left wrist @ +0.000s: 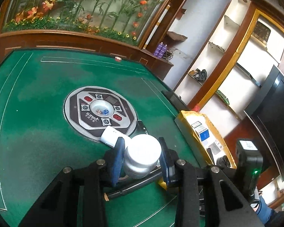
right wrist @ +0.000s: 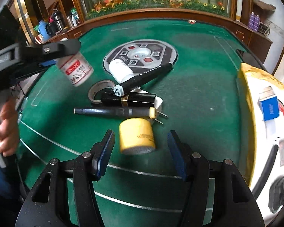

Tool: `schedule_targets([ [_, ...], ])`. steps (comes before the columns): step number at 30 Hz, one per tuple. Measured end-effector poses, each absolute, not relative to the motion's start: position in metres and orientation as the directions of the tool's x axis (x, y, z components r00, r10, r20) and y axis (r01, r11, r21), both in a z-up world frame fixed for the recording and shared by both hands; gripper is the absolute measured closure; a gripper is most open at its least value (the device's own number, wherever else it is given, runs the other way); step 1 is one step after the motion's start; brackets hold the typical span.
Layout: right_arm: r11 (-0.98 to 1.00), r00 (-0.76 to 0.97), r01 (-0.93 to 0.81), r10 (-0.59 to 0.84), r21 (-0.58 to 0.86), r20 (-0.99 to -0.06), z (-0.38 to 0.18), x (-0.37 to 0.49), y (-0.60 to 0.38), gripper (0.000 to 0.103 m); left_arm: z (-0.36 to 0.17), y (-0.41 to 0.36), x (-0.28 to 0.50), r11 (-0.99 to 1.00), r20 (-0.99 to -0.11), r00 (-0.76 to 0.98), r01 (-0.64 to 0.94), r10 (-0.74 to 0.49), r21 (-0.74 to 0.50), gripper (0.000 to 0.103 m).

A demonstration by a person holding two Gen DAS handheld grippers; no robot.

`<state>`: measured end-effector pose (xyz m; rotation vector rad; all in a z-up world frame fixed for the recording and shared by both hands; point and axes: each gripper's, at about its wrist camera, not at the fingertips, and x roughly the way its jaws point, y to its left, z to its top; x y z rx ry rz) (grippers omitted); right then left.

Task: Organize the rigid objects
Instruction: 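Grasp the white jar with the left tool while the right tool grasps the yellow tape roll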

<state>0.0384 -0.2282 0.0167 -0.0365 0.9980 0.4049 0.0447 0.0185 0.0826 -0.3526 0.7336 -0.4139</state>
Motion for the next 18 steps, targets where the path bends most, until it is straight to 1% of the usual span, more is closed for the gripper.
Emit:
schedule_targets([
  [1,0.924,0.471,-0.349,0.316,0.155,-0.824,0.015,0.04,-0.227,0.047,0.082,0.019,0.045,0.865,-0.571,0.67,0.234,-0.475,-0.444,0.068],
  [2,0.928,0.47,-0.341,0.307,0.15,-0.828,0.012,0.04,-0.226,0.06,0.081,0.019,0.046,0.866,-0.571,0.672,0.23,-0.471,-0.444,0.068],
  [3,0.929,0.46,-0.34,0.297,0.142,-0.837,0.009,0.041,-0.224,0.062,0.081,0.02,0.046,0.866,-0.572,0.672,0.227,-0.47,-0.445,0.068],
  [11,0.926,0.489,-0.343,0.319,0.158,-0.812,0.017,0.017,-0.23,0.063,0.08,0.011,0.042,0.863,-0.57,0.663,0.258,-0.486,-0.435,0.068],
  [18,0.937,0.552,-0.269,0.341,0.225,-0.761,0.032,0.001,-0.268,0.063,0.08,-0.019,0.036,0.822,-0.572,0.596,0.329,-0.563,-0.466,0.068],
])
